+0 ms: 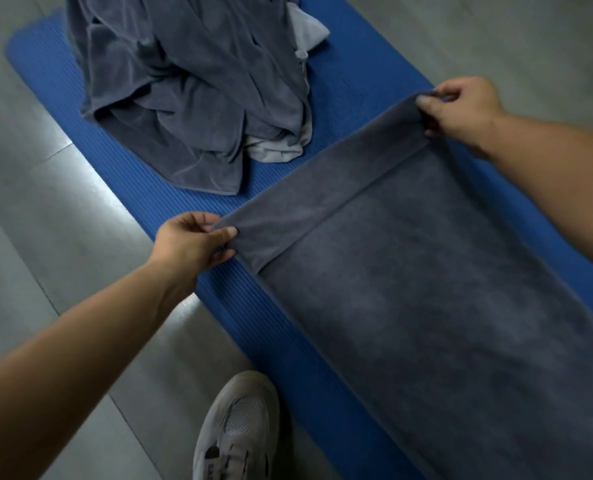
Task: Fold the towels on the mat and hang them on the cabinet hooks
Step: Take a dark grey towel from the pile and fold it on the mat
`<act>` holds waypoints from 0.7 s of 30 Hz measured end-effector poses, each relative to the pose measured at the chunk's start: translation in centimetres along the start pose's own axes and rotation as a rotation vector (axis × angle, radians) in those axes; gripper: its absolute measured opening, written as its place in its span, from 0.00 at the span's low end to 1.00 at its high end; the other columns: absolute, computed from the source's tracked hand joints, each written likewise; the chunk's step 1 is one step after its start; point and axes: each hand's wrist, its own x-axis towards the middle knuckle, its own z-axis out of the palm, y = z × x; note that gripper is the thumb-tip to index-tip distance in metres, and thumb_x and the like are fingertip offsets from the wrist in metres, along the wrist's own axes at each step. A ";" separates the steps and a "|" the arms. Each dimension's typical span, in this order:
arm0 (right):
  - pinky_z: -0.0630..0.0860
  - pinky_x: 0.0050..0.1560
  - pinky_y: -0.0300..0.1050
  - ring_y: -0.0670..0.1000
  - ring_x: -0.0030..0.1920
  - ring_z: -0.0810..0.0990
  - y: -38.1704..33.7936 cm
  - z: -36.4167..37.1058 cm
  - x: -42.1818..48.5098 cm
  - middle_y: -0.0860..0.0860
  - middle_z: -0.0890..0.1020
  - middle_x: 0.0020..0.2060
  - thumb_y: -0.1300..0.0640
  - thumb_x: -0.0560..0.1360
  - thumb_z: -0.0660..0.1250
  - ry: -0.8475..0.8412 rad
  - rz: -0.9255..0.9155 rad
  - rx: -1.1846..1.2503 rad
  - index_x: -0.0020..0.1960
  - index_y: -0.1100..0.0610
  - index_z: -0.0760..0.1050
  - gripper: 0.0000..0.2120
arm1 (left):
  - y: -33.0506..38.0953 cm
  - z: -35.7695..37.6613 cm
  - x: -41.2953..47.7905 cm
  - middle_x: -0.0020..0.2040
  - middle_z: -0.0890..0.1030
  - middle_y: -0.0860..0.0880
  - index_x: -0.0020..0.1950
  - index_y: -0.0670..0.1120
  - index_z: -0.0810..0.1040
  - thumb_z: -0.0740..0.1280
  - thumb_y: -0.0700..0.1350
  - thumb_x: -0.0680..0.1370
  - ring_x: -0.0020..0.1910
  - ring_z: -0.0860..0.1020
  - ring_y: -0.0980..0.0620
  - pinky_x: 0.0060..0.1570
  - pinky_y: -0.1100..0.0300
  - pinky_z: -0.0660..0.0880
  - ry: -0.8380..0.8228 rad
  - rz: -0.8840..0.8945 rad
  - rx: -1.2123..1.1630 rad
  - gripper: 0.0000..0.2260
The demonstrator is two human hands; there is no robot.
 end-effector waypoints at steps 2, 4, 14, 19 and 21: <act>0.81 0.31 0.38 0.43 0.28 0.75 -0.8 -1.0 -1.1 0.48 0.74 0.31 0.53 0.80 0.68 -0.015 -0.024 0.048 0.37 0.52 0.74 0.13 | 0.3 -0.3 -0.6 0.51 0.78 0.40 0.58 0.38 0.77 0.74 0.32 0.74 0.43 0.82 0.49 0.35 0.62 0.83 -0.015 0.009 0.030 0.14; 0.81 0.32 0.39 0.43 0.27 0.76 -1.4 -2.7 -2.8 0.47 0.75 0.26 0.52 0.81 0.65 -0.041 -0.011 0.127 0.38 0.52 0.73 0.13 | 0.6 -0.7 -1.3 0.50 0.79 0.40 0.56 0.38 0.78 0.75 0.32 0.71 0.44 0.83 0.47 0.38 0.61 0.83 -0.060 0.032 0.063 0.15; 0.80 0.29 0.41 0.49 0.33 0.83 8.9 -14.4 -15.5 0.52 0.80 0.37 0.61 0.78 0.69 0.029 0.202 0.351 0.46 0.54 0.73 0.06 | -1.9 6.9 -14.4 0.41 0.84 0.55 0.43 0.54 0.84 0.82 0.55 0.64 0.43 0.83 0.54 0.48 0.58 0.79 -0.712 0.532 1.150 0.14; 0.80 0.30 0.41 0.49 0.36 0.81 18.3 -20.2 -23.0 0.52 0.79 0.39 0.71 0.77 0.63 0.104 0.245 0.418 0.42 0.53 0.76 0.14 | -11.1 18.3 -22.9 0.42 0.84 0.55 0.46 0.48 0.86 0.81 0.47 0.69 0.44 0.82 0.58 0.45 0.69 0.75 -0.950 0.677 1.098 0.09; 0.80 0.31 0.42 0.48 0.37 0.81 22.1 -22.6 -25.8 0.52 0.80 0.39 0.71 0.76 0.63 0.167 0.264 0.435 0.42 0.53 0.77 0.14 | -16.4 21.9 -26.1 0.42 0.84 0.54 0.45 0.47 0.86 0.81 0.46 0.70 0.42 0.81 0.58 0.44 0.66 0.77 -0.982 0.688 1.030 0.08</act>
